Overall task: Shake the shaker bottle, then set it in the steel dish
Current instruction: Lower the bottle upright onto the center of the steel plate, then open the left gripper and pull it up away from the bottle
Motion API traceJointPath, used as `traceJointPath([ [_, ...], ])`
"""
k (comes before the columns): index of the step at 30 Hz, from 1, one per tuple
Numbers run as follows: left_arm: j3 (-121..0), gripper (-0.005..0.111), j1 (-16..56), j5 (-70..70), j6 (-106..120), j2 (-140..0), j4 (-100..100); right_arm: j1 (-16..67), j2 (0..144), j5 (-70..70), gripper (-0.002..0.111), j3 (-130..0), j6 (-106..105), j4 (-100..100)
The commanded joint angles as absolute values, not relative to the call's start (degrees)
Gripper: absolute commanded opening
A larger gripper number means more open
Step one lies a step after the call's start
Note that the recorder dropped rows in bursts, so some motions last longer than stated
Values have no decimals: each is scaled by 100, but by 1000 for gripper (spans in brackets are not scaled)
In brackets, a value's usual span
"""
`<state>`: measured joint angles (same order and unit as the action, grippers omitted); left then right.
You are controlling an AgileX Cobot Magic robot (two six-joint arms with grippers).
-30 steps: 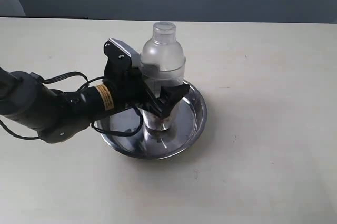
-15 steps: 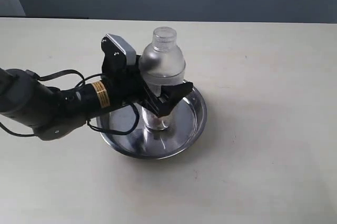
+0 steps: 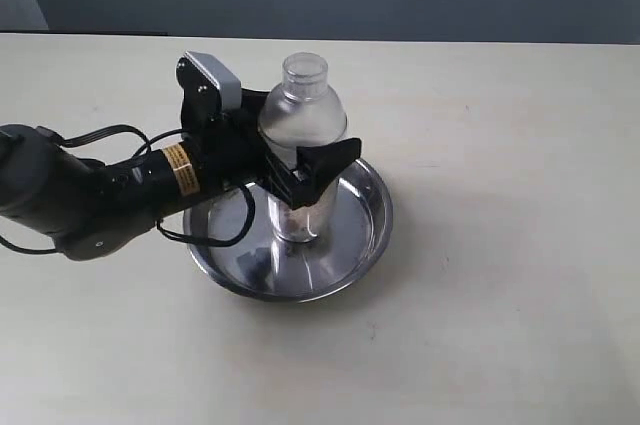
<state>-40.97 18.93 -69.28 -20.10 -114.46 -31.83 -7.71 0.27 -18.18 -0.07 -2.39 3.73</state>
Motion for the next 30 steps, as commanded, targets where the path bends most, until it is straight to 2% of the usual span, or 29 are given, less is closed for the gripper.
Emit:
traceJointPath([
  [1,-4094,106,1885,-6996,-2049,-11301,-3227,-791,0,-1746,-1,0,-249,377],
  [16,-4094,105,1885,-6124,-2049,-10350,-3212,-791,0,-1746,-1,0,-249,377],
  [20,-4094,102,1885,-5723,-2038,-9929,-3142,-791,0,-1746,-1,0,-249,377],
  [23,-4094,88,1885,-4887,-2052,-9280,-3104,-791,0,-1746,-1,0,-249,377],
  [26,-4094,59,1885,-3686,-2242,-8310,-3104,-791,0,-1746,-1,0,-249,377],
  [30,-4094,14,1885,-1731,-2741,-6911,-3082,-791,0,-1746,-1,0,-249,377],
])
